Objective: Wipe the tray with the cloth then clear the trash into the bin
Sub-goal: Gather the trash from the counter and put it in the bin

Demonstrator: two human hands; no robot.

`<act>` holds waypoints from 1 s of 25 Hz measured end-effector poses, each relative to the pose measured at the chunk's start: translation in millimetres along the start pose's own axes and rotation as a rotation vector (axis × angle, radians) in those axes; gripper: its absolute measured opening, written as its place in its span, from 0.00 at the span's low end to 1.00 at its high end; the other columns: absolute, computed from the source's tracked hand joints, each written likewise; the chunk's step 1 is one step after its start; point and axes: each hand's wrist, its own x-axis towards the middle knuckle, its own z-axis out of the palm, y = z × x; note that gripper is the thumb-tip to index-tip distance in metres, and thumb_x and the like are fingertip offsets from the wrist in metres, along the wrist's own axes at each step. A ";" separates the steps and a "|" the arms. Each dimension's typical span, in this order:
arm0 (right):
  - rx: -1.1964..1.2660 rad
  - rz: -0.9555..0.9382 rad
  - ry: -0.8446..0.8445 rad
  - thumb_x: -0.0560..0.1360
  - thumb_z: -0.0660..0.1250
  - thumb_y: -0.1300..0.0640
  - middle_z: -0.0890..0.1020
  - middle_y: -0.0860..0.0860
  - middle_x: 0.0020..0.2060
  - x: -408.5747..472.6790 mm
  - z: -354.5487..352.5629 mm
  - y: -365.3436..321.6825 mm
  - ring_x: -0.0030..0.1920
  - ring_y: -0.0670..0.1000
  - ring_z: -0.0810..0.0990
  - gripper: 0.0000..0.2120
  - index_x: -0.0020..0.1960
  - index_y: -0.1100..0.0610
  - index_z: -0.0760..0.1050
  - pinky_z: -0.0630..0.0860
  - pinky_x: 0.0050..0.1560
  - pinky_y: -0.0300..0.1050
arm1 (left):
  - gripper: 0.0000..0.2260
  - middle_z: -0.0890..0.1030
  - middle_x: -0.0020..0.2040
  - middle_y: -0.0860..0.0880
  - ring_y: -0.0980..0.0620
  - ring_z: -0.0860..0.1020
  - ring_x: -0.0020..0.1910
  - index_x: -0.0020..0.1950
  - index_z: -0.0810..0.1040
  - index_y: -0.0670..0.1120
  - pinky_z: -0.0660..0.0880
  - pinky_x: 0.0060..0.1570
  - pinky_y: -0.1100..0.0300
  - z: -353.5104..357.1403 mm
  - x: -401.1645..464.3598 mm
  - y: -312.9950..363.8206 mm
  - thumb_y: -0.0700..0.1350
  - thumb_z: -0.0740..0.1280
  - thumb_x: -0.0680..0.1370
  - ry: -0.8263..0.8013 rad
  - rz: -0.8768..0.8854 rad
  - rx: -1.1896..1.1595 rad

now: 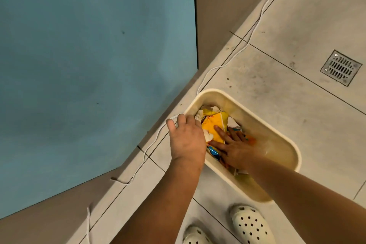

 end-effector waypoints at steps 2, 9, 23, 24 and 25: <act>0.024 0.052 0.015 0.81 0.48 0.46 0.29 0.41 0.71 1.5 -6.6 -9.6 0.75 0.58 0.37 0.24 0.72 0.33 0.41 0.40 0.73 0.59 | 0.15 0.71 0.62 0.47 0.45 0.63 0.63 0.65 0.70 0.46 0.59 0.62 0.47 -3.9 1.7 -0.1 0.46 0.52 0.82 -0.064 -0.004 0.036; 0.388 0.093 0.283 0.77 0.60 0.54 0.57 0.47 0.75 -57.3 -38.4 -40.1 0.72 0.57 0.57 0.22 0.70 0.45 0.64 0.61 0.71 0.54 | 0.19 0.56 0.73 0.49 0.46 0.60 0.69 0.71 0.61 0.51 0.61 0.64 0.48 -35.5 -84.1 -10.4 0.51 0.55 0.81 0.005 -0.007 -0.381; 0.404 -0.149 0.459 0.76 0.60 0.58 0.70 0.48 0.67 -408.8 -231.1 -117.8 0.65 0.53 0.70 0.19 0.66 0.48 0.70 0.69 0.63 0.44 | 0.11 0.71 0.64 0.48 0.54 0.74 0.39 0.59 0.76 0.50 0.70 0.47 0.67 -250.5 -327.5 -105.5 0.42 0.64 0.77 0.179 -0.416 -1.201; 0.409 -0.210 0.501 0.76 0.60 0.58 0.71 0.49 0.66 -432.2 -255.5 -128.7 0.64 0.53 0.70 0.19 0.66 0.50 0.70 0.70 0.62 0.44 | 0.12 0.71 0.63 0.47 0.54 0.74 0.38 0.59 0.77 0.48 0.68 0.46 0.68 -278.8 -345.9 -115.7 0.41 0.64 0.77 0.240 -0.436 -1.245; 0.431 -0.259 0.539 0.75 0.61 0.59 0.72 0.50 0.64 -457.8 -274.8 -139.4 0.62 0.54 0.72 0.18 0.65 0.51 0.71 0.70 0.61 0.43 | 0.12 0.72 0.62 0.46 0.55 0.73 0.35 0.60 0.77 0.47 0.66 0.45 0.70 -305.1 -366.7 -120.0 0.40 0.63 0.77 0.279 -0.449 -1.265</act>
